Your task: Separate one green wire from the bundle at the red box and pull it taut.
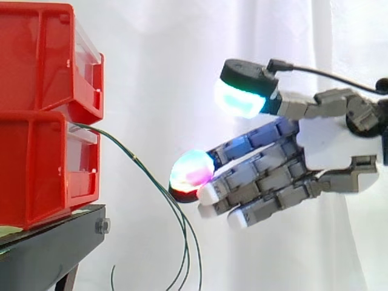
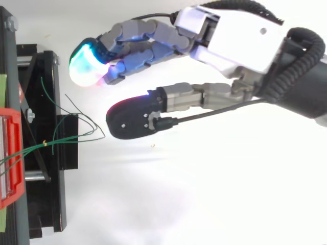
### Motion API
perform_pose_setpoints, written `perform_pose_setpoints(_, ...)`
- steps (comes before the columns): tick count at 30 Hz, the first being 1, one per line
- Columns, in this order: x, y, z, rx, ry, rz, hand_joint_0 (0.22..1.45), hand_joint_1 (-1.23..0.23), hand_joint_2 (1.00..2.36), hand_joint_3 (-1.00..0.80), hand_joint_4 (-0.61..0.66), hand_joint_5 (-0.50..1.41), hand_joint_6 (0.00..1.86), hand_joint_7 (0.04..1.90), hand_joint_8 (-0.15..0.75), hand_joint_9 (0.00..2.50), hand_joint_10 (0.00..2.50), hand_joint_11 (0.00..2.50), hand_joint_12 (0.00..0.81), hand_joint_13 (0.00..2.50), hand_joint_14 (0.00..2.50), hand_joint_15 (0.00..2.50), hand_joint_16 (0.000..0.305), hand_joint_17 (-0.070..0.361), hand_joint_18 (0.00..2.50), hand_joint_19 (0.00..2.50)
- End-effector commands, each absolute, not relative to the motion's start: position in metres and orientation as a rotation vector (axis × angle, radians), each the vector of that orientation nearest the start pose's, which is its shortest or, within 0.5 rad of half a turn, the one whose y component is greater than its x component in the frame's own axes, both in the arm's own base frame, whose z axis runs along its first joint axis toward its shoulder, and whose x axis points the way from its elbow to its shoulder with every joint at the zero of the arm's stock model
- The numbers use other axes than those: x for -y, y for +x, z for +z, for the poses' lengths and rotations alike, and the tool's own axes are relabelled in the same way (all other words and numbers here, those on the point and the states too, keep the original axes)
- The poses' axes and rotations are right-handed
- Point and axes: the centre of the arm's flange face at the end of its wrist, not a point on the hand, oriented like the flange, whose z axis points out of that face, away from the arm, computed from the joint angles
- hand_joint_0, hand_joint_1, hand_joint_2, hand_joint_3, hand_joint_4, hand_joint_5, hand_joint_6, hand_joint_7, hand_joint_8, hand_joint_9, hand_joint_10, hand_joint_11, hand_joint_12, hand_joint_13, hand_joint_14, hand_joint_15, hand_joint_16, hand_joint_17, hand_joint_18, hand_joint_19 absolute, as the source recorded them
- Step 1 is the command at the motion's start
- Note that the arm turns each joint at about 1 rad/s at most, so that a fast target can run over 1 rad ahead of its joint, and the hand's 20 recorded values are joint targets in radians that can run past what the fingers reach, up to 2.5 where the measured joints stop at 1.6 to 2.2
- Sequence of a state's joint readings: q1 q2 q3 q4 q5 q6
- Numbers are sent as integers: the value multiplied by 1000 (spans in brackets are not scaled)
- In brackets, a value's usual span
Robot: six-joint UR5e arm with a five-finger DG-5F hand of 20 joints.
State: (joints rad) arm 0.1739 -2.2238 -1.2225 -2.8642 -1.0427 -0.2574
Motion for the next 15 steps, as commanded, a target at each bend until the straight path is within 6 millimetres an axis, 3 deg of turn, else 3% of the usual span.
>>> perform_pose_setpoints(1,57,746,262,-1092,1198,737,543,-524,1003,-466,282,-200,502,711,307,644,5,220,348,613,7,217,46,104,555,213)
perform_pose_setpoints(5,52,751,249,-1099,1180,735,544,-524,1003,-466,284,-199,502,712,308,652,5,215,347,617,7,218,46,103,553,220)
perform_pose_setpoints(6,50,757,231,-1095,1179,740,544,-524,1004,-466,284,-199,502,712,308,652,5,215,347,617,7,218,46,103,554,220)
perform_pose_setpoints(15,28,769,217,-1106,1113,847,545,-523,1003,-466,288,-198,502,716,308,657,5,217,348,620,9,219,46,104,558,225)
